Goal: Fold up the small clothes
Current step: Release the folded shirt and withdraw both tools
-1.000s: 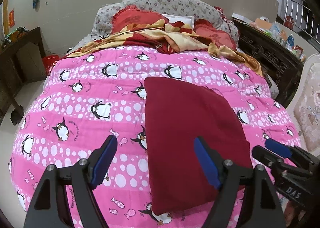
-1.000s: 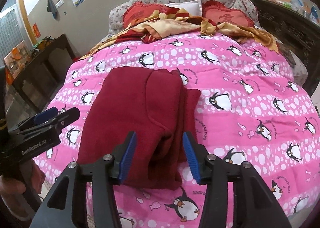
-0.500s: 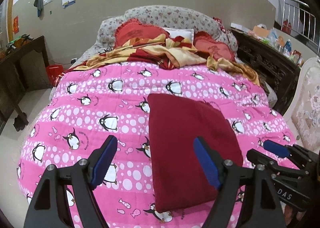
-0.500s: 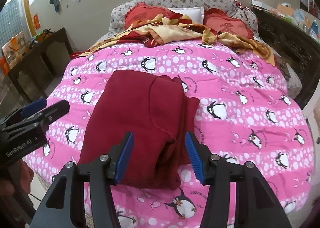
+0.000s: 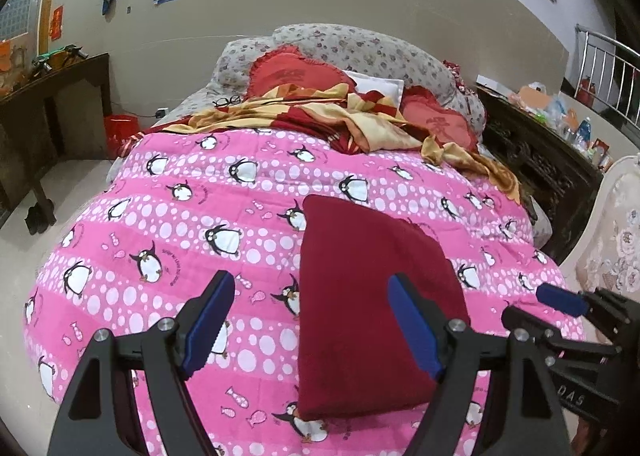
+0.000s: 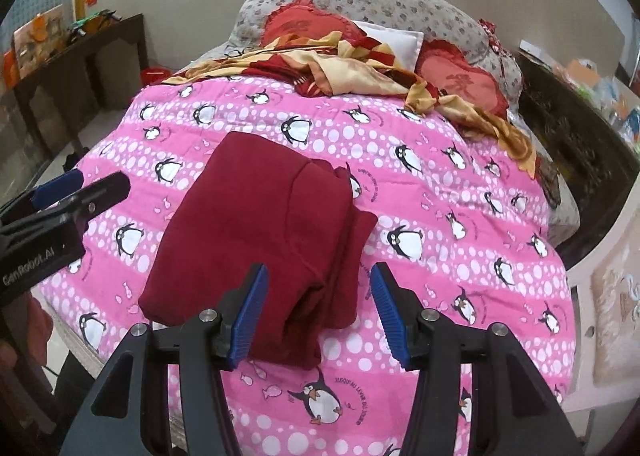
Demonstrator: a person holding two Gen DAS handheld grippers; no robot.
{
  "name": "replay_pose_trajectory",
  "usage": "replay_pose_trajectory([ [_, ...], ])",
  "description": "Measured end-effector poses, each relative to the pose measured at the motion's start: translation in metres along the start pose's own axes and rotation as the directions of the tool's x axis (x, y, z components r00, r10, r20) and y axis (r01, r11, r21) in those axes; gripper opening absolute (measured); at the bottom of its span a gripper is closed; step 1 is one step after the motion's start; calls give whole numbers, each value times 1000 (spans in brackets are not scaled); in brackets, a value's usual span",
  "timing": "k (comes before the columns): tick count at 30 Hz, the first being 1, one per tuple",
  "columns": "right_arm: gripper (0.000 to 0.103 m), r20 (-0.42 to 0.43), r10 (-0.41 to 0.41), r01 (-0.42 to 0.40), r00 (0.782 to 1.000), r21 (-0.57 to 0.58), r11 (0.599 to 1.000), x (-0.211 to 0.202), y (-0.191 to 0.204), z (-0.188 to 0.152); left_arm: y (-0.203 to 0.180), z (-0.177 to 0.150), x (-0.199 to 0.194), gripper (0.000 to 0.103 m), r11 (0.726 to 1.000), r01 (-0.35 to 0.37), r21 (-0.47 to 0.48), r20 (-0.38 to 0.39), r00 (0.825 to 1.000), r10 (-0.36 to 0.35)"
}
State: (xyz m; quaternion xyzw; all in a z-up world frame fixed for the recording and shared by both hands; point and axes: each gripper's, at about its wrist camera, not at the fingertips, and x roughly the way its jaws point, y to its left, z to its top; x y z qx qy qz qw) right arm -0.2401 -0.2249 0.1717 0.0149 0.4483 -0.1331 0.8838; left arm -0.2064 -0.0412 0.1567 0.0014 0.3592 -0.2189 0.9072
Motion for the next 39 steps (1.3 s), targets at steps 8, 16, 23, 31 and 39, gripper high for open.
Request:
replay_pose_trajectory([
  [8,63,32,32,-33,999,26,999,15,22,-1,14,-3,1,83,999,-17,44,-37,999,18],
  [16,63,77,40,-51,996,145,988,32,14,0,-1,5,19,83,991,4,135,-70,998,5],
  [23,63,76,-2,-13,997,197,980,39,-13,0,-35,13,42,83,982,47,183,-73,997,-34],
  [31,63,51,-22,11,998,204,979,49,-35,4,-44,21,62,83,986,58,156,-76,996,-46],
  [39,63,19,0,-4,1000,200,980,68,-34,7,-26,22,77,83,991,28,129,-100,995,-15],
])
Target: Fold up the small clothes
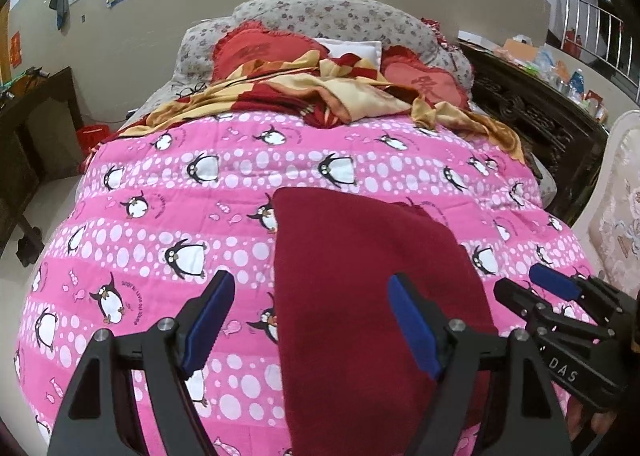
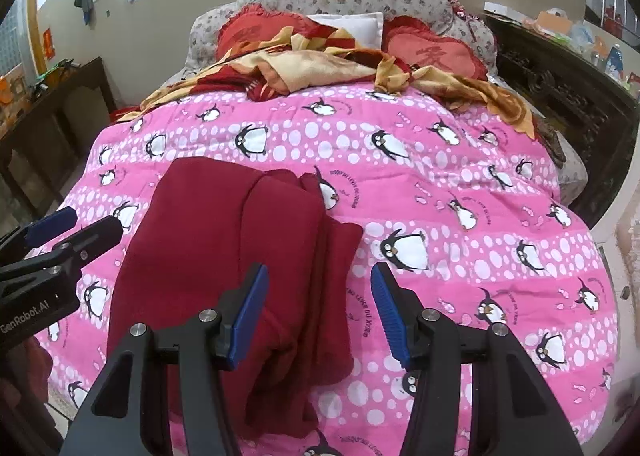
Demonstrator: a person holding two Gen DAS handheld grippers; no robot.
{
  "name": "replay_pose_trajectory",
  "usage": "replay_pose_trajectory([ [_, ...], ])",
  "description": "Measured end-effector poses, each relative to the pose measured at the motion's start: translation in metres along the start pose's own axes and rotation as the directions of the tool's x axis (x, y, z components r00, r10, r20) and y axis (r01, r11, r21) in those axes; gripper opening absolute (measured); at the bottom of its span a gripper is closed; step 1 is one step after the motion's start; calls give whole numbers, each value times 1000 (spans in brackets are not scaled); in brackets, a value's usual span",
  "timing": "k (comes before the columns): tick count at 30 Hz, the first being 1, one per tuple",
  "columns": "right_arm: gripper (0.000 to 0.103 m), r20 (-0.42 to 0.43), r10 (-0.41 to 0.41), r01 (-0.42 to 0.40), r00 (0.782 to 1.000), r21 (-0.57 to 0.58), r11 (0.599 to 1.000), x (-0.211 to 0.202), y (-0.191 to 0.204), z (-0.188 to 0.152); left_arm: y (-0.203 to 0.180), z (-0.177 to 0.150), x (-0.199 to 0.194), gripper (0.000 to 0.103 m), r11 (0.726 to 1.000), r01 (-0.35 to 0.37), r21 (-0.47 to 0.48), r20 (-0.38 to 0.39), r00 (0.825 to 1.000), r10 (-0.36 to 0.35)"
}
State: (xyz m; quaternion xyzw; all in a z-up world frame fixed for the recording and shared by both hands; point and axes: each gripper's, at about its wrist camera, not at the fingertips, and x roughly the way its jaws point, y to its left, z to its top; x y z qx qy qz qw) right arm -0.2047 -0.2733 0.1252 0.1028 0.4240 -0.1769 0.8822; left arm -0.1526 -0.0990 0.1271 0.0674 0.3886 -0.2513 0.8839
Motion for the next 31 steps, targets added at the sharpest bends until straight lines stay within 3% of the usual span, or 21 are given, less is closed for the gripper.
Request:
replay_pose_trajectory([
  [13,63,-10,32,-32,999,-40,999,10,22,4,11,0,4,82,1000,-23,-2,-3,1000,23],
  [31,63,-23,35,-36,999,-39,999,18,20,6,10,0,11,83,1000,-29,2,-9,1000,29],
])
